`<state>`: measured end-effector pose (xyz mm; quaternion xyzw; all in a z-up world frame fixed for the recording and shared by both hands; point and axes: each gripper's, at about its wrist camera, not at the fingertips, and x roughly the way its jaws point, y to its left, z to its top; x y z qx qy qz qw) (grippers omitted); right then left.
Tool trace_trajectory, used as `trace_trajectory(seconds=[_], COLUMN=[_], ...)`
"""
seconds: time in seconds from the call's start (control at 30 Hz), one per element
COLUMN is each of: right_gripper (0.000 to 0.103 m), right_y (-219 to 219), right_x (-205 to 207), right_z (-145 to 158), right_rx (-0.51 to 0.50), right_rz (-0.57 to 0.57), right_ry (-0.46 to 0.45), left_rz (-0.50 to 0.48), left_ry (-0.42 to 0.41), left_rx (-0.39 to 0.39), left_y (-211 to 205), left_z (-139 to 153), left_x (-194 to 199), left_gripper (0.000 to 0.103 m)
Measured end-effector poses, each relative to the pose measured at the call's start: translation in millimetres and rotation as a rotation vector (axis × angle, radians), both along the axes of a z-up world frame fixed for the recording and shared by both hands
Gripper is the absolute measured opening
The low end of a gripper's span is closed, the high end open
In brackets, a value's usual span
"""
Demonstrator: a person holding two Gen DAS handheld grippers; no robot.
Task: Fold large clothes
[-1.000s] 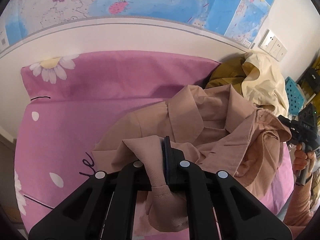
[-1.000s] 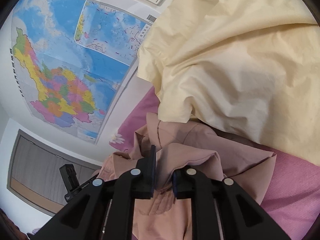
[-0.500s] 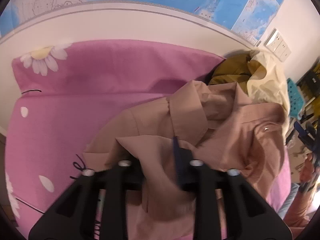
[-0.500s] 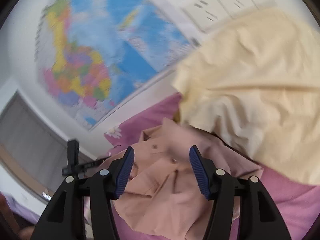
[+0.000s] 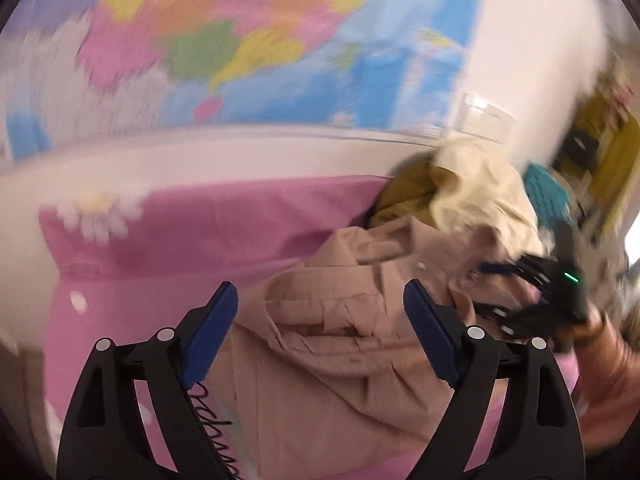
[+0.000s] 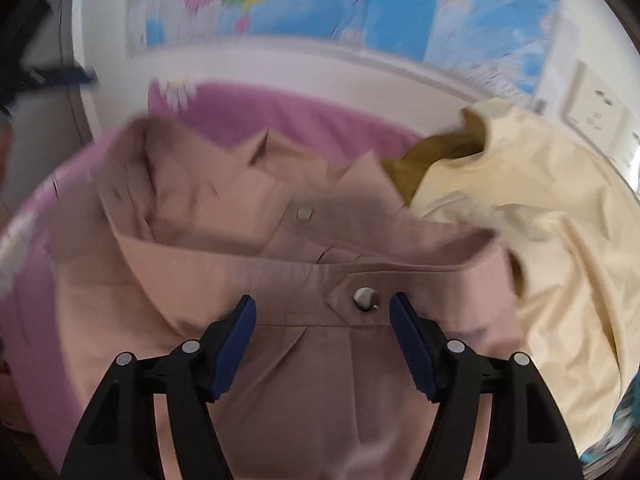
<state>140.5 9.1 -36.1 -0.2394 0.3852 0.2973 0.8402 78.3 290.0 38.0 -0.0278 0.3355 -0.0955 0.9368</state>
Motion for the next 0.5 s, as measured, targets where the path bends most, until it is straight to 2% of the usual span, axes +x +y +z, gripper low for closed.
trace_trajectory(seconds=[0.03,0.1,0.17,0.2,0.27,0.37,0.43,0.47,0.5], right_gripper=[0.068,0.055,0.021,0.017,0.000,0.000,0.003,0.004,0.015], right_y=[3,9,8,4,-3,-14,-22,-25,-25], right_x=[2,10,16,21,24,25,26,26,25], right_z=[-6,-18,-24,-25,-18,-1,11,18,19], right_rx=[-0.027,-0.082,-0.113,-0.112,-0.069,-0.027,0.021,0.044,0.043], right_rz=[-0.003,-0.006,-0.022,-0.041,-0.045,-0.055,-0.057,-0.038,-0.028], right_ry=[-0.011,-0.028,-0.042,-0.036,-0.024,-0.042,-0.021,-0.007,-0.013], left_rz=[-0.040,-0.115,-0.170,-0.189,-0.222,-0.233,-0.266,-0.268,-0.272], left_ry=[-0.006,0.011,0.053,0.072,0.117,0.136,0.171,0.194,0.213], left_rx=[0.013,0.075,0.173,0.193,0.244,0.314,0.312,0.304,0.299], left_y=[-7,-26,-50,-58,-73,-82,-81,-79,-78], left_z=[-1,-10,-30,-38,-54,-70,-79,-84,-89], left_x=[-5,-9,-6,-3,7,24,35,41,44], left_gripper=[0.089,0.090,0.089,0.085,0.080,0.075,0.074,0.071,0.067])
